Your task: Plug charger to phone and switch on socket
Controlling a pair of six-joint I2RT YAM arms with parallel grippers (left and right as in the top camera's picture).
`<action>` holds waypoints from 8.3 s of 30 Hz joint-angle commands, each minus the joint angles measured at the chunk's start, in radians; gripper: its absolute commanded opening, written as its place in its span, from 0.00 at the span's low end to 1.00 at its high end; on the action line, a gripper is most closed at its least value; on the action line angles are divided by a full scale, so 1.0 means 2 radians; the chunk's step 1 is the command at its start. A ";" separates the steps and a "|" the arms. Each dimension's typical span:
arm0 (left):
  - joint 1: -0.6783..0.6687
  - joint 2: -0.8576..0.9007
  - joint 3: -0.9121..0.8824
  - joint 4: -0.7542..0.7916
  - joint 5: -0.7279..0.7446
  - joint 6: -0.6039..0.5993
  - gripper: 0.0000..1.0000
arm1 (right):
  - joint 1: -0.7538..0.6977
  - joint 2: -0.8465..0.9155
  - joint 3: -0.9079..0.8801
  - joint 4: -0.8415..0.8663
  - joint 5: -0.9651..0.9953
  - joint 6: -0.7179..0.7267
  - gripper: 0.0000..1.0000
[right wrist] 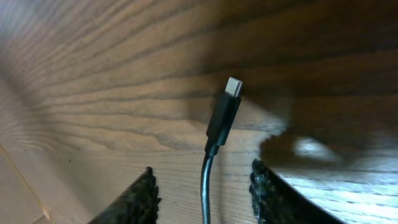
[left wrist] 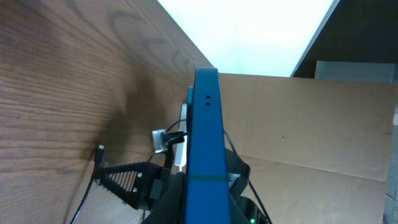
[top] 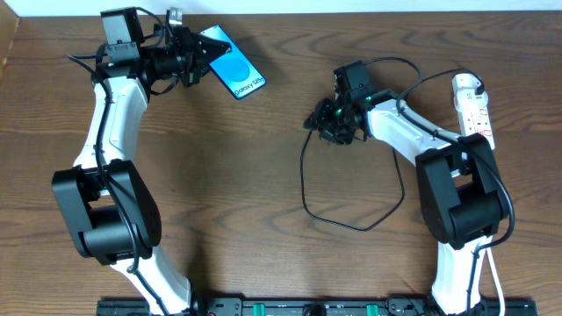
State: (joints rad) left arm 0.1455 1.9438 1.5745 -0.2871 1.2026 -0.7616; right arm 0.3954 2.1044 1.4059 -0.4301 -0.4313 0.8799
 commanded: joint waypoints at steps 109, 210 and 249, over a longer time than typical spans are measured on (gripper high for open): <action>-0.039 -0.010 -0.001 0.201 0.125 -0.157 0.07 | -0.025 -0.089 0.002 0.277 -0.440 -0.137 0.01; -0.066 0.156 -0.010 -0.287 -0.345 0.337 0.48 | -0.031 -0.122 0.002 -0.086 0.002 -0.293 0.50; -0.066 -0.196 0.024 -0.346 -0.566 0.313 0.94 | -0.447 -0.114 0.003 -0.104 0.007 -0.316 0.01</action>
State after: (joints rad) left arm 0.0093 1.5677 1.6245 -0.9764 0.0788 -0.1341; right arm -0.4858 1.8381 1.4048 -0.6678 -0.4088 0.2550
